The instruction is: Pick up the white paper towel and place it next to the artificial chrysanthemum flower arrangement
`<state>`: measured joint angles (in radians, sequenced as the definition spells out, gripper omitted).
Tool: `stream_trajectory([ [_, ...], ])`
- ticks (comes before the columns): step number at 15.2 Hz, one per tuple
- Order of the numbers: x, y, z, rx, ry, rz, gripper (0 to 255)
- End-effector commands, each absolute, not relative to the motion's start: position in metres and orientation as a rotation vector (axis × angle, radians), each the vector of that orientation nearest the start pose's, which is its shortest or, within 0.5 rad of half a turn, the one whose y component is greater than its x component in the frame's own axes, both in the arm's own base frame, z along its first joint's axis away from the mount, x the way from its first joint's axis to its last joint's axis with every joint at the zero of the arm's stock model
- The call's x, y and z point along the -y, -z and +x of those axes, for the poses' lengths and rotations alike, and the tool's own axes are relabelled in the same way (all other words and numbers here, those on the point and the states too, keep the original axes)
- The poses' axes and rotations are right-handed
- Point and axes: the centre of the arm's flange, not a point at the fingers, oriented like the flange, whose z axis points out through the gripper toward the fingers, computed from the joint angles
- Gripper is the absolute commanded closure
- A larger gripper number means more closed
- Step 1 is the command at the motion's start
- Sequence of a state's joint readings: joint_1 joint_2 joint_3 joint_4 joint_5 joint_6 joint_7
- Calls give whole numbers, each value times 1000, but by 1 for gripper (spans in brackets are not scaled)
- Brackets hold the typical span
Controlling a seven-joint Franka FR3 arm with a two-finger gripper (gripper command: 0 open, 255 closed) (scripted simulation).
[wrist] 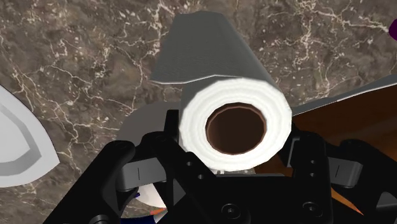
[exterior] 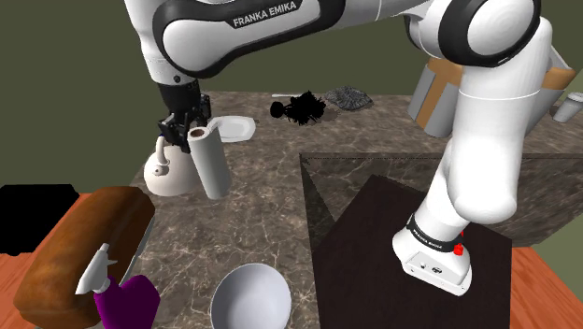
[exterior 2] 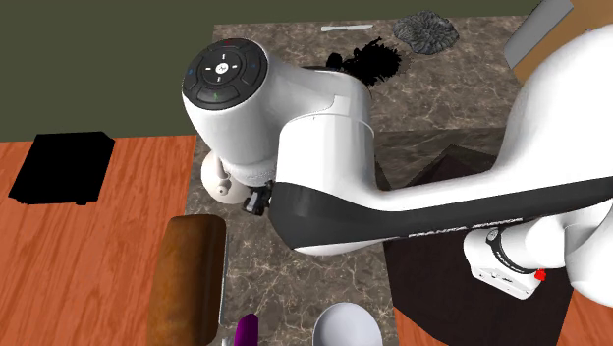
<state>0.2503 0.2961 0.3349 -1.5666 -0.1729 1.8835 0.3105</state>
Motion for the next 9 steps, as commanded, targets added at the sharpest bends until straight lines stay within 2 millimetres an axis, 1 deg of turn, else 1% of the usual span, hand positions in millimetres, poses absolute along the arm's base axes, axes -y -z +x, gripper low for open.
stream_trajectory([
  [1, -329, -494, 563, 491, 102, -3148, 255],
  [9, -329, -537, 563, 491, 102, -3148, 255],
])
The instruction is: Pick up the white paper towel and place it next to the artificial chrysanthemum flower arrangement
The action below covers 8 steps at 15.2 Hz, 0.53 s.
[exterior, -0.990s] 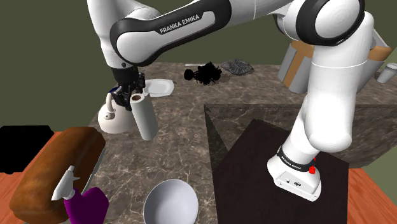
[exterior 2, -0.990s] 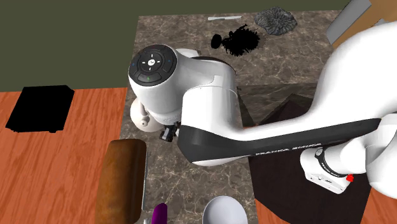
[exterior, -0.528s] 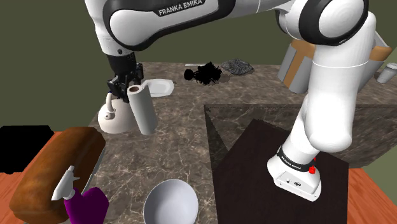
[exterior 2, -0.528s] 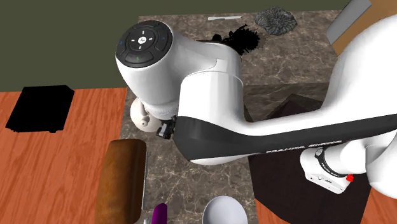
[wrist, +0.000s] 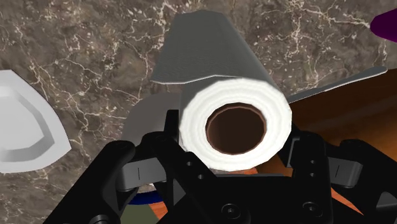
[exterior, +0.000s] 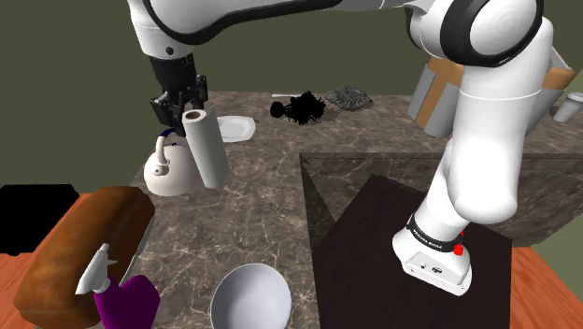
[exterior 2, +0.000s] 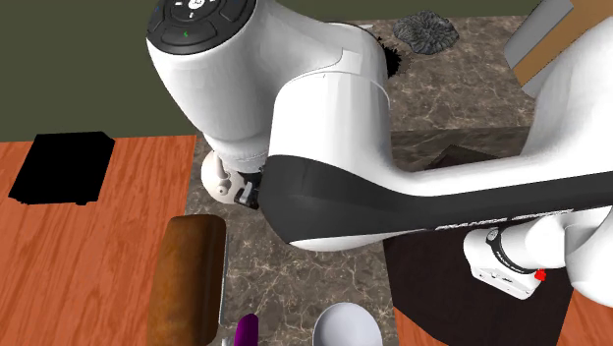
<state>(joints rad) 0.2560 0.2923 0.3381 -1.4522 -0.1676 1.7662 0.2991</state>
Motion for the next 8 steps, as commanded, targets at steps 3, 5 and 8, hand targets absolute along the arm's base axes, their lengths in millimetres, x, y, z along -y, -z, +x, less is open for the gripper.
stream_trajectory([
  [3, -329, -552, 563, 491, 102, -3148, 255],
  [5, -329, -563, 563, 491, 102, -3148, 255],
  [8, -329, -579, 563, 491, 102, -3148, 255],
])
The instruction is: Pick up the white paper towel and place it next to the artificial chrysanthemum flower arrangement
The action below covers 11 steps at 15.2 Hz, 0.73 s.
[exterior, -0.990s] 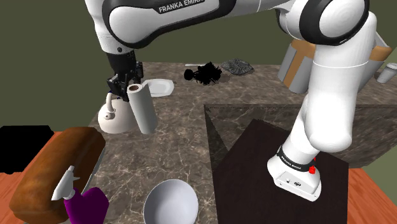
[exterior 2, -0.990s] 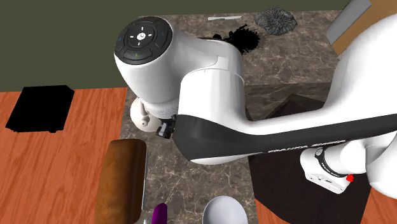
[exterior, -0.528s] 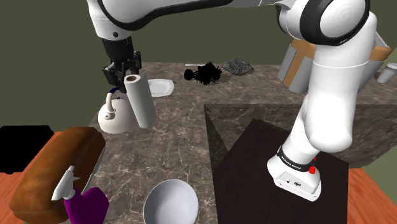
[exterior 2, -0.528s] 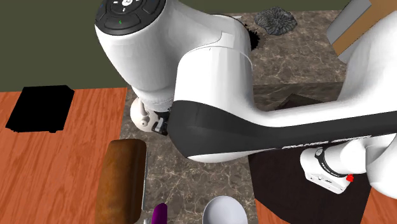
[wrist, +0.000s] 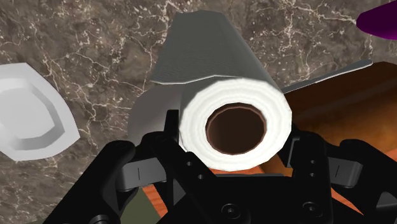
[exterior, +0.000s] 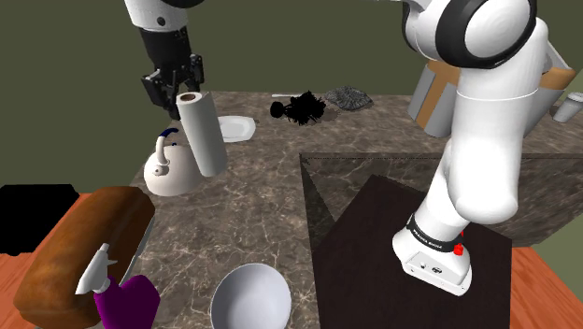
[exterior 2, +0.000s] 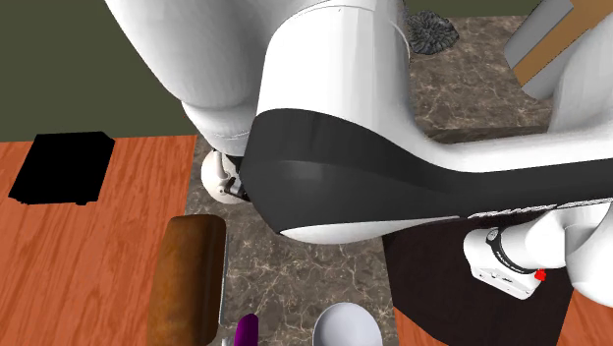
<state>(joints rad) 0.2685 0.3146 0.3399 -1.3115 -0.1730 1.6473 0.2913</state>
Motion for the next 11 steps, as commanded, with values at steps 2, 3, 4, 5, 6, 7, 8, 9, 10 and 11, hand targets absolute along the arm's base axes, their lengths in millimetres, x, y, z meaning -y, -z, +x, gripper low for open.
stream_trajectory([
  [2, -329, -589, 563, 491, 102, -3148, 255],
  [3, -329, -595, 563, 491, 102, -3148, 255],
  [4, -329, -600, 563, 491, 102, -3148, 255],
  [5, -329, -605, 563, 491, 102, -3148, 255],
  [6, -329, -610, 563, 491, 102, -3148, 255],
  [7, -329, -616, 563, 491, 102, -3148, 255],
  [8, -329, -621, 563, 491, 102, -3148, 255],
  [9, -329, -626, 563, 491, 102, -3148, 255],
  [10, -329, -632, 563, 491, 102, -3148, 255],
  [11, -329, -637, 563, 491, 102, -3148, 255],
])
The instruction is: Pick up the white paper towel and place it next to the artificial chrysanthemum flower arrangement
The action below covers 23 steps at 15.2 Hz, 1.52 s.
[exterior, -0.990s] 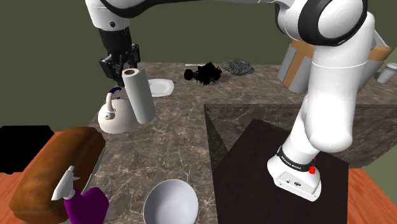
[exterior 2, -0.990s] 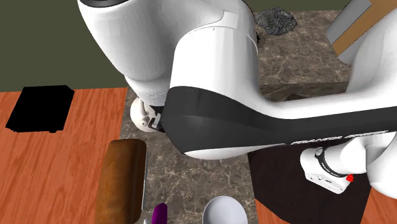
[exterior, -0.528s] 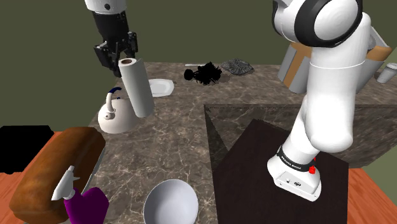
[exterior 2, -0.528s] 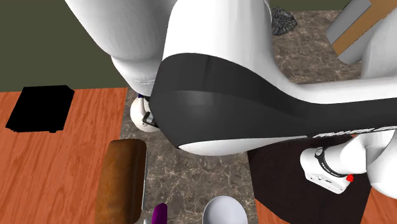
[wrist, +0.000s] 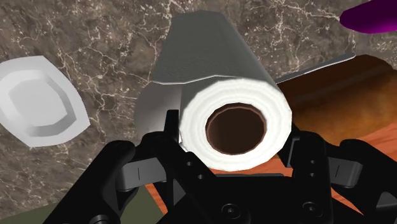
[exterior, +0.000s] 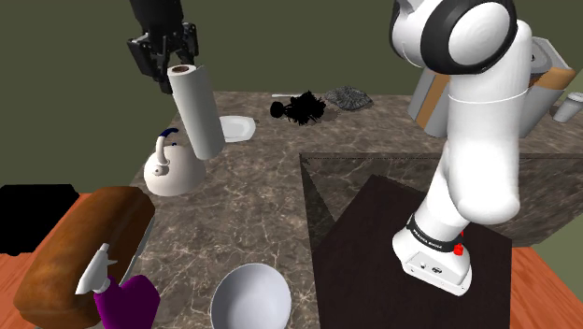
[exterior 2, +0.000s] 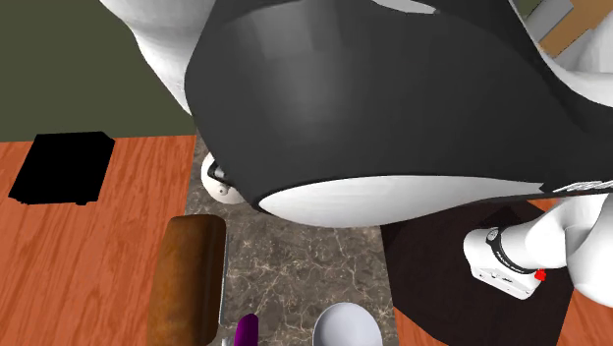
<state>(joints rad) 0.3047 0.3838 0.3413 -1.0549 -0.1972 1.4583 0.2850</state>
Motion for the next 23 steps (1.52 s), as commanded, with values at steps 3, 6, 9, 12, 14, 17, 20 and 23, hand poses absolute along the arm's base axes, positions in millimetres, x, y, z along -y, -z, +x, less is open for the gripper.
stream_trajectory([
  [3, -302, -642, 563, 491, 102, -3148, 255],
  [6, -263, -647, 564, 491, 102, -3148, 255],
  [9, -224, -652, 565, 491, 102, -3148, 255],
  [12, -184, -657, 566, 491, 102, -3148, 255],
  [14, -158, -661, 567, 491, 102, -3148, 255],
  [17, -119, -666, 568, 491, 102, -3148, 255],
  [20, -80, -671, 569, 491, 102, -3148, 255],
  [23, -40, -676, 570, 491, 102, -3148, 255],
])
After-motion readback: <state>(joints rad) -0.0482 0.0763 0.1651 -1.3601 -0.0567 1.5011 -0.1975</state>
